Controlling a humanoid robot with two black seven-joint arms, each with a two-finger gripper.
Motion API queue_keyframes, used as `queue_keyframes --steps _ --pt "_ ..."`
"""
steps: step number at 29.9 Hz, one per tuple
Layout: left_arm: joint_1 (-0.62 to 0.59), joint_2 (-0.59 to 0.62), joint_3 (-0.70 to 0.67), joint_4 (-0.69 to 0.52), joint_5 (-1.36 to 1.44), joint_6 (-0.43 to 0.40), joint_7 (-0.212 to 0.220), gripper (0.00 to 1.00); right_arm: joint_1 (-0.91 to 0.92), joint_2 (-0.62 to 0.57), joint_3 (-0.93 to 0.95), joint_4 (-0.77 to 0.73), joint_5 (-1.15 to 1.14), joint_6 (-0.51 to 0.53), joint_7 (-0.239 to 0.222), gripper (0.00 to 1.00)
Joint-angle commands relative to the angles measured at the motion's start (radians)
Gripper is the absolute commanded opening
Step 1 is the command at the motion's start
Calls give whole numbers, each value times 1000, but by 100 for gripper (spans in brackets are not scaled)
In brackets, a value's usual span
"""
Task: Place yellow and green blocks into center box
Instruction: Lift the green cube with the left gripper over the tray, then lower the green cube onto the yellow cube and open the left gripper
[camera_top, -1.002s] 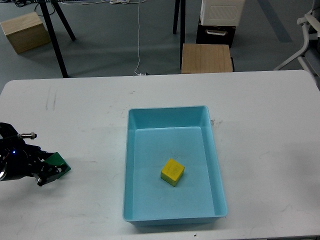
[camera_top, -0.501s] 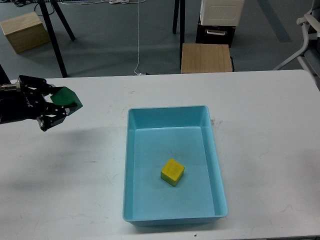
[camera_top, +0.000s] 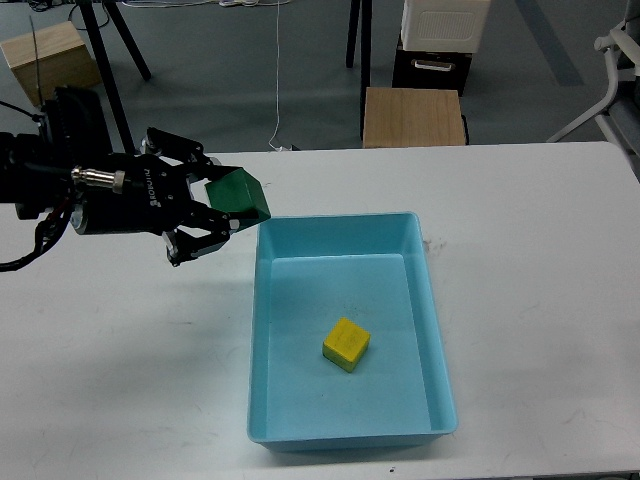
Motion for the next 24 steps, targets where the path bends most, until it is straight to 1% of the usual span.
queue_keyframes --steps 1,5,8,15,19,24 --pt "-31 -114 26 2 0 -26 0 12 0 -2 1 -25 30 -4 0 97" --pt "-81 -159 139 2 0 -26 0 14 0 -2 1 -42 42 -4 0 97" --pt "-88 -196 199 11 0 -26 0 15 0 -2 1 -53 55 -5 0 97" --pt "-56 -276 268 125 0 -26 0 16 0 0 1 -56 70 -4 0 97" --pt "-26 -280 268 145 0 -26 0 17 1 0 1 -56 70 -5 0 97" --pt "-5 -314 268 212 0 -26 0 19 6 3 1 -56 70 -5 0 97"
